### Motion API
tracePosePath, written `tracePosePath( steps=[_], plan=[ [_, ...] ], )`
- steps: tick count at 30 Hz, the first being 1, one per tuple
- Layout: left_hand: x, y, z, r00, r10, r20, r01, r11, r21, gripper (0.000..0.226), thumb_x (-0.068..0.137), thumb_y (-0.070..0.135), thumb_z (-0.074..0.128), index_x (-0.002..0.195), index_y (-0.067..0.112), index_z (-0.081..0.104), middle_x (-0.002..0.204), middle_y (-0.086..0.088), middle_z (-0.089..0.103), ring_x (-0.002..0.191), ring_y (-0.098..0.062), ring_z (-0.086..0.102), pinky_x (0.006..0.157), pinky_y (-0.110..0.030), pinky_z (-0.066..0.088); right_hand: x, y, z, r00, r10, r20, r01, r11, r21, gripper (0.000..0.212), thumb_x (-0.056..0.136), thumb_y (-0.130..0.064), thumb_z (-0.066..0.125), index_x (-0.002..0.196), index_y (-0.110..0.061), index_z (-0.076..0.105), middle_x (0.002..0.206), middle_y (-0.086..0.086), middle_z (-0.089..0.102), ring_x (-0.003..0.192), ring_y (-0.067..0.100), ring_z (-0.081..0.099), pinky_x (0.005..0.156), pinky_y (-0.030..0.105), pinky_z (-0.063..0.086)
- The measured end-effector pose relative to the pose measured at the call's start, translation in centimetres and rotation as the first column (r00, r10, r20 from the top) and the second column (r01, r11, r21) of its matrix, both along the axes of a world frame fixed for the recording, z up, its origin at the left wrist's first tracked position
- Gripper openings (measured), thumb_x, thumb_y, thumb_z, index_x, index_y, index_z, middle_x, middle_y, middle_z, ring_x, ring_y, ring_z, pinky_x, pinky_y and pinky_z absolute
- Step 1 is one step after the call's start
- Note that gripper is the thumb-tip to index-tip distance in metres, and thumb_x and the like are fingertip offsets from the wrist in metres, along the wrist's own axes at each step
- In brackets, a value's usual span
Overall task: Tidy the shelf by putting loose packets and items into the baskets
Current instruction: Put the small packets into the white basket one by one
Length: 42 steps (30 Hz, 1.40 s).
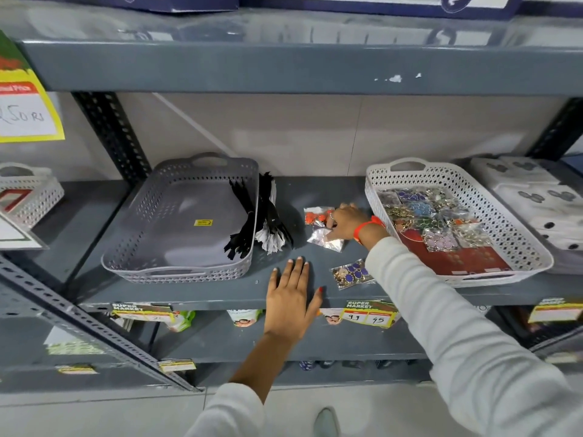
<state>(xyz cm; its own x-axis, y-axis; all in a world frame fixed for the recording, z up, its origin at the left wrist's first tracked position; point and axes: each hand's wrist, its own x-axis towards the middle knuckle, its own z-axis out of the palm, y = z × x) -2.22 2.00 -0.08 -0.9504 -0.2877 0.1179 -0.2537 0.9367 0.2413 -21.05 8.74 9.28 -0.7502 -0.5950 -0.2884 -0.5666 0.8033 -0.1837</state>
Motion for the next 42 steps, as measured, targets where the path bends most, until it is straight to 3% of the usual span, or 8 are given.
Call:
tracePosePath(
  steps=[3,6,9,12,18,25,36,42],
  plan=[
    [0.0,0.0,-0.1,1.0,0.003,-0.004,-0.003,1.0,-0.004,0.078,0.092,0.057,-0.002,0.141,0.012,0.04,0.147,-0.004,0.04,0.137,-0.021,0.032,0.113,-0.045,0.021,0.0,0.3,0.4,0.991,-0.094,0.092,0.111,0.974,-0.195,0.029,0.075,-0.016,0.073,0.102,-0.007,0.07,0.106,0.011,0.071,0.1,0.03,0.064,0.085,0.032,0.05],
    [0.0,0.0,-0.4,1.0,0.006,-0.025,-0.006,1.0,-0.014,0.067,0.094,0.053,0.017,0.139,0.012,0.042,0.146,-0.005,0.042,0.136,-0.021,0.034,0.112,-0.045,0.023,0.3,0.7,0.6,0.982,-0.105,0.157,0.149,0.941,-0.304,0.032,0.072,-0.015,0.075,0.101,-0.017,0.062,0.077,-0.001,0.061,0.082,0.026,0.06,0.077,0.035,0.05],
    [0.0,0.0,-0.3,0.999,0.006,-0.039,-0.007,1.0,-0.019,0.066,0.092,0.052,0.018,0.14,0.012,0.041,0.147,-0.005,0.04,0.137,-0.021,0.033,0.112,-0.045,0.022,0.3,1.1,0.9,0.973,-0.097,0.209,0.169,0.918,-0.36,0.02,0.072,-0.012,0.073,0.072,-0.027,0.061,0.063,-0.009,0.054,0.064,0.018,0.053,0.061,0.026,0.044],
    [0.1,0.1,-0.4,0.999,-0.006,-0.05,0.005,1.0,-0.024,0.068,0.092,0.053,0.015,0.142,0.012,0.037,0.149,-0.004,0.036,0.139,-0.021,0.027,0.114,-0.043,0.017,0.4,1.6,1.2,0.942,-0.121,0.314,0.257,0.861,-0.439,0.008,0.077,-0.008,0.069,0.078,-0.016,0.072,0.082,-0.003,0.066,0.075,0.016,0.06,0.054,0.021,0.048],
    [0.2,0.1,-0.4,0.999,0.001,-0.038,-0.003,0.998,-0.058,0.072,0.09,0.054,0.007,0.145,0.013,0.031,0.152,-0.003,0.029,0.141,-0.019,0.021,0.115,-0.042,0.013,0.5,3.1,2.4,0.854,-0.076,0.515,0.302,0.878,-0.371,0.03,0.081,-0.004,0.062,0.111,-0.006,0.067,0.1,0.015,0.067,0.092,0.018,0.061,0.085,0.029,0.053],
    [0.1,0.2,-0.4,0.999,0.004,-0.037,-0.007,0.997,-0.072,0.075,0.089,0.055,0.003,0.146,0.013,0.029,0.153,-0.002,0.028,0.142,-0.018,0.019,0.116,-0.04,0.01,0.1,4.2,1.8,0.99,-0.123,0.067,0.138,0.948,-0.288,0.023,0.086,0.0,0.052,0.089,-0.005,0.074,0.106,0.013,0.072,0.099,0.028,0.066,0.091,0.031,0.05],
    [0.1,0.3,-0.3,0.999,0.02,-0.048,-0.023,0.998,-0.062,0.071,0.09,0.053,0.01,0.143,0.012,0.035,0.15,-0.004,0.034,0.14,-0.02,0.026,0.114,-0.041,0.015,-0.5,5.2,1.5,0.998,0.058,0.007,-0.058,0.996,-0.064,0.042,0.081,0.014,0.046,0.109,-0.01,0.067,0.123,0.016,0.061,0.113,0.03,0.058,0.095,0.033,0.046],
    [0.1,0.3,-0.4,0.998,0.03,-0.056,-0.033,0.998,-0.054,0.069,0.091,0.053,0.013,0.142,0.013,0.038,0.148,-0.004,0.037,0.138,-0.021,0.03,0.113,-0.042,0.019,0.1,4.9,-0.3,0.963,0.244,-0.11,-0.237,0.969,0.071,0.053,0.083,0.009,0.049,0.113,-0.031,0.066,0.122,0.01,0.052,0.118,0.03,0.051,0.097,0.042,0.048]
  ],
)
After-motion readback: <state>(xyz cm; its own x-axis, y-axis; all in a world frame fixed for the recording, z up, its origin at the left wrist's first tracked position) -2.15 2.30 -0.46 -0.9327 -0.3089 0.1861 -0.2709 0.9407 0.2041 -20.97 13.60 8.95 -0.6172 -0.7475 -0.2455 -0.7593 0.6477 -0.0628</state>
